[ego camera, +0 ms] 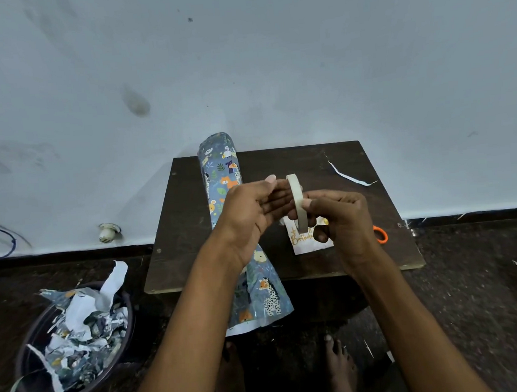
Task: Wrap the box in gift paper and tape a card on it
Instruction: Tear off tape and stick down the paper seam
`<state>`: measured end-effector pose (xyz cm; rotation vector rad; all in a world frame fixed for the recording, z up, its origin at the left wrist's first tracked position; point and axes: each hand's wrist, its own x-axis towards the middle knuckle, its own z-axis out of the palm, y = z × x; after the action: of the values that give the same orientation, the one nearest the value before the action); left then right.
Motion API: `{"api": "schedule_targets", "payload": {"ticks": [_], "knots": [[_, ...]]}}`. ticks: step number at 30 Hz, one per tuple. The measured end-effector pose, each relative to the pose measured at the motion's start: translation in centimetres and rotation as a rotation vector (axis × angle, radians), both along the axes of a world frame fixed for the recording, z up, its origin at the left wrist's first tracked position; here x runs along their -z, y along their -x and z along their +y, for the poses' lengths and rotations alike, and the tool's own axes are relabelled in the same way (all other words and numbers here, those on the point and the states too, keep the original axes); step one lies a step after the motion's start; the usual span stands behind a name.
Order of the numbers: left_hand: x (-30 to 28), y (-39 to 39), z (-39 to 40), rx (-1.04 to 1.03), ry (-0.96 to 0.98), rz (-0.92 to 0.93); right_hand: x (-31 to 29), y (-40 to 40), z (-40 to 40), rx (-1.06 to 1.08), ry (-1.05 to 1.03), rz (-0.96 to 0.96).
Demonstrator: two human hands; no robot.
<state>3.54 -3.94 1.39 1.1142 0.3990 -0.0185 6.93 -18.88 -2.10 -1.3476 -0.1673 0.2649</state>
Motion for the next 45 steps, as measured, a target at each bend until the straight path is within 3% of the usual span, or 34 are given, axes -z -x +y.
{"api": "schedule_targets", "payload": {"ticks": [5, 10, 24, 35, 40, 45], "knots": [[-0.3, 0.0, 0.2, -0.009, 0.165, 0.088, -0.3, 0.2, 0.1, -0.111, 0.019, -0.026], [-0.1, 0.0, -0.4, -0.124, 0.158, 0.067, -0.4, 0.3, 0.3, -0.130, 0.040, -0.043], [0.0, 0.1, -0.3, -0.050, -0.017, -0.020, -1.2, 0.8, 0.8, -0.130, -0.020, -0.159], [0.6, -0.1, -0.2, -0.190, -0.864, -0.225, -1.2, 0.7, 0.2, -0.247, -0.041, -0.233], [1.2, -0.1, 0.1, -0.371, -1.153, -0.488, -1.3, 0.9, 0.3, -0.222, -0.082, -0.136], [1.6, -0.3, 0.0, -0.320, -1.305, -0.646, -1.4, 0.8, 0.1, -0.213, -0.011, -0.075]]}}
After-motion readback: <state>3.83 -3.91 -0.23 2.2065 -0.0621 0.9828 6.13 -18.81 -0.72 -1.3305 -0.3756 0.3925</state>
